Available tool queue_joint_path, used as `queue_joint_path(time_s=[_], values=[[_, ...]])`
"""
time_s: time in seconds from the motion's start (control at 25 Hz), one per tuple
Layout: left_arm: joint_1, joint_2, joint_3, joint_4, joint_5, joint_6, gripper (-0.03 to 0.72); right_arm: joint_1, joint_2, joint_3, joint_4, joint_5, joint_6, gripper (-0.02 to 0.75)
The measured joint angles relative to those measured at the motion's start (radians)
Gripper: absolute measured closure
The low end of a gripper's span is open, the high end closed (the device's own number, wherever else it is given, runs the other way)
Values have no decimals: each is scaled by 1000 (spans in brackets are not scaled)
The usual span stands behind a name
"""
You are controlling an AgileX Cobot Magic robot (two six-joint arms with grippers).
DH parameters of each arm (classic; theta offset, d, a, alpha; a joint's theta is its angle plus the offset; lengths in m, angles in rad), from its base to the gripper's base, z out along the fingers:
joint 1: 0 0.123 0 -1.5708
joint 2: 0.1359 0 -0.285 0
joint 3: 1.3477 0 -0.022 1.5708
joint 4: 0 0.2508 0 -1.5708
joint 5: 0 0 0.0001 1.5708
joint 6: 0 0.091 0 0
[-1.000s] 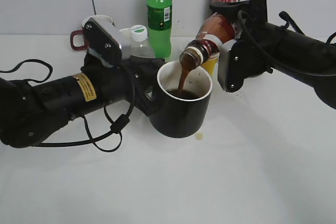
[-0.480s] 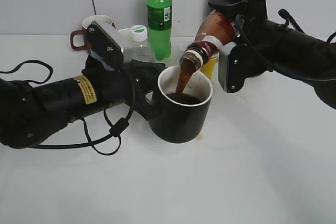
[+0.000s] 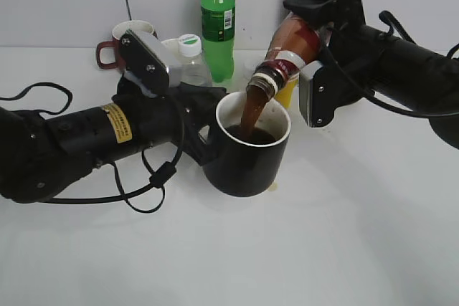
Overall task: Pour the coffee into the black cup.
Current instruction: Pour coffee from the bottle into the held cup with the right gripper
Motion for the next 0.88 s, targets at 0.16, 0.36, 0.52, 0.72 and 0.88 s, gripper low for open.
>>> queue_joint_path(time_s=[0.16,0.36,0.52,0.72,0.88], values=[[0,0,0,1,2,0,652,0,0,0,3,-11,-5,234],[0,0,0,1,2,0,652,0,0,0,3,-12,-6,234],[0,0,1,1,2,0,652,0,0,-1,3,-15,-6,234],[0,0,1,1,3,0,652,0,0,-1,6,-18,0,234],[0,0,4,1,3,0,652,0,0,-1,6,-18,52,234]])
